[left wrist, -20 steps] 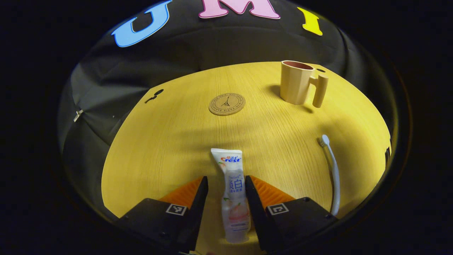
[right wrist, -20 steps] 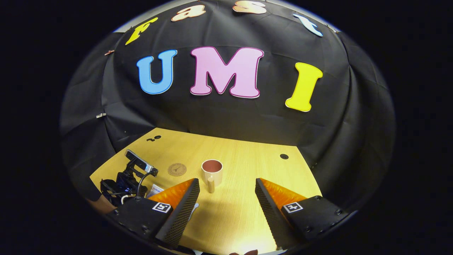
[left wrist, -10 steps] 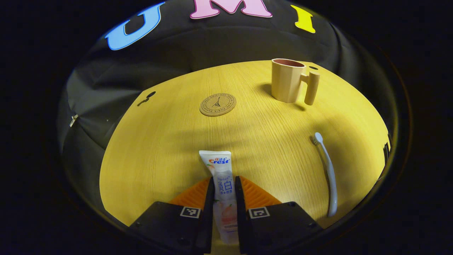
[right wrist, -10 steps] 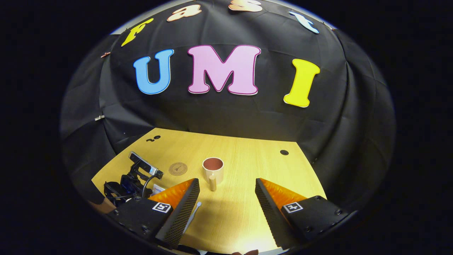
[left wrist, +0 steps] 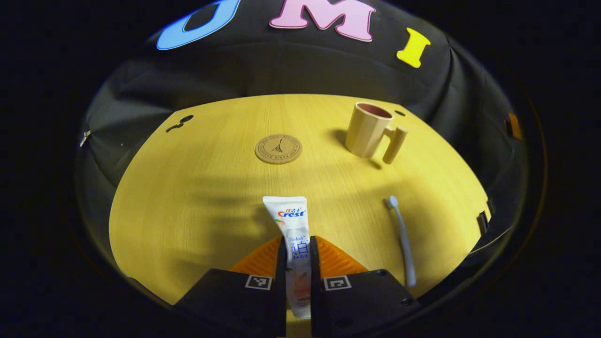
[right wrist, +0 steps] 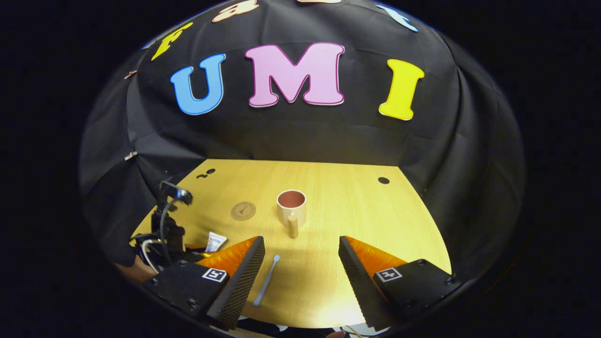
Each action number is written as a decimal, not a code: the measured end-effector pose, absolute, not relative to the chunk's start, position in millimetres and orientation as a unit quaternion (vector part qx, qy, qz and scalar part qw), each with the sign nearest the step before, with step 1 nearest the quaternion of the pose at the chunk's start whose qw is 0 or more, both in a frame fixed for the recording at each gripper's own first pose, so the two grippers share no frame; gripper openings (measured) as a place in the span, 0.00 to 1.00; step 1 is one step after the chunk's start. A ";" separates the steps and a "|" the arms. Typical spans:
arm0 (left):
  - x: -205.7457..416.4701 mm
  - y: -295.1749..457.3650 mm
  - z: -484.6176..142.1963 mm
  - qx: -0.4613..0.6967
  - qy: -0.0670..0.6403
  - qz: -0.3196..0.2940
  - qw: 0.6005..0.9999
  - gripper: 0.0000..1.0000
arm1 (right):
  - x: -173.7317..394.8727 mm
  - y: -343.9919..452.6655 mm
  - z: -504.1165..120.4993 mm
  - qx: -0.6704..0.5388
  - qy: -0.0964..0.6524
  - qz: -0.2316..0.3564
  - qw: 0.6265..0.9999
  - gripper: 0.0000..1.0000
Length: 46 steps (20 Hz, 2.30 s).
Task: Put the toothbrush and toothpaste on the desktop into the cup, then pick up the cup and place it on the coaster on the desktop.
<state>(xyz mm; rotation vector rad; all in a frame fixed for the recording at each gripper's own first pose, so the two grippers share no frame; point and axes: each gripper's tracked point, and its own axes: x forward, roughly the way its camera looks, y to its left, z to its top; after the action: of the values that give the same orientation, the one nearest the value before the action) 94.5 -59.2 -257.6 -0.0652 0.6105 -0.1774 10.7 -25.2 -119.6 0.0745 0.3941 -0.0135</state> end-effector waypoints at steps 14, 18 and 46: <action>55.3 -23.3 -215.3 -0.079 0.285 -0.115 0.948 0.25 | 40.6 41.4 -252.9 0.021 0.345 0.025 0.938 0.97; 48.2 -14.9 -215.3 -0.078 0.283 -0.112 0.949 0.25 | 49.3 51.8 -281.7 0.047 0.383 0.017 0.923 0.88; 35.0 4.0 -225.9 -0.092 0.281 -0.091 0.951 0.29 | 44.7 62.9 -338.2 0.117 0.470 0.016 0.875 0.09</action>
<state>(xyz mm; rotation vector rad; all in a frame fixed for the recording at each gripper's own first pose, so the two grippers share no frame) 35.0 4.0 -225.9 -0.1866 0.5717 -0.1846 44.7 62.9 -338.2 0.2433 0.9818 0.0327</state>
